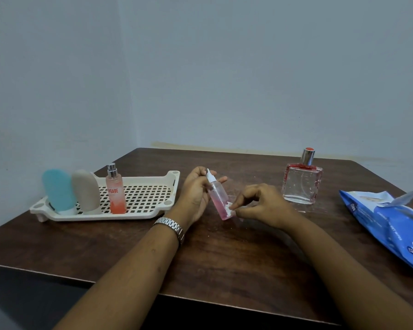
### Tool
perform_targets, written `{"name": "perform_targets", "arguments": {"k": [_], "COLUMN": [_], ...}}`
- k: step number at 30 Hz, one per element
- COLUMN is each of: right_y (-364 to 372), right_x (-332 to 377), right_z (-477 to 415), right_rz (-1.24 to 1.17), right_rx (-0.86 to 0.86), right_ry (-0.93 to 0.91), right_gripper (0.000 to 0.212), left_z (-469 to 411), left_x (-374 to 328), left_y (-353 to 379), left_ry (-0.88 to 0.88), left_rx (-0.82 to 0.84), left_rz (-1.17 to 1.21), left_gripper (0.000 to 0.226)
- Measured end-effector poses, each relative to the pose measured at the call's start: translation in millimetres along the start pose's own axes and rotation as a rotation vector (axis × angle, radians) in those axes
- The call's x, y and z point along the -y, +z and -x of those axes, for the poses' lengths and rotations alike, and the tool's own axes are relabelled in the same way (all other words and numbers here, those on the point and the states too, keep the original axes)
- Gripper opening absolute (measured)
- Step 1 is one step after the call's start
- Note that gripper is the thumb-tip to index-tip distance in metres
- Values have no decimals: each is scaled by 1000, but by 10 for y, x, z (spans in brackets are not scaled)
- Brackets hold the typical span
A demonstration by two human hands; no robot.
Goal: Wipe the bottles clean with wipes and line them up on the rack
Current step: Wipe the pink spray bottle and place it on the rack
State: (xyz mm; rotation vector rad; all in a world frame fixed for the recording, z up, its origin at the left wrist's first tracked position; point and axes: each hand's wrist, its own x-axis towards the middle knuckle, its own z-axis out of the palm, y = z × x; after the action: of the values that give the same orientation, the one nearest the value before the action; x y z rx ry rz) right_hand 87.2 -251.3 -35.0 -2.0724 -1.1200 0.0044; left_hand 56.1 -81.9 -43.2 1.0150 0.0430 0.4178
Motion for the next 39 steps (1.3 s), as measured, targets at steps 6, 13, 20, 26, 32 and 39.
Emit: {"name": "perform_targets", "arguments": {"k": [6,13,20,26,32,39], "right_y": [12,86,119,166,126,66], "right_x": [14,7,-37,-48,-35,0], "right_z": [15,-10,-64,-90,-40,-17], "right_rz": [-48,-126,-142,-187,-180,-77], "right_rx": [-25,-173,-352,-359,-266,-93], "right_ry": [-12,-64,-77,-54,-55,-41], "right_gripper": [20,13,11,12,9,12], "left_z": [3,22,26,55,23,10], "left_x": [46,151,162,120,53,58], "left_y": [-21,-13,40,60,13,-16], "left_ry": [22,58,60,40,90,140], "left_rx": [70,228,255,241,166,52], "left_rz": [-83,-191,-224,-189,-98,-184], "left_gripper": [32,23,25,24,40,28]}}
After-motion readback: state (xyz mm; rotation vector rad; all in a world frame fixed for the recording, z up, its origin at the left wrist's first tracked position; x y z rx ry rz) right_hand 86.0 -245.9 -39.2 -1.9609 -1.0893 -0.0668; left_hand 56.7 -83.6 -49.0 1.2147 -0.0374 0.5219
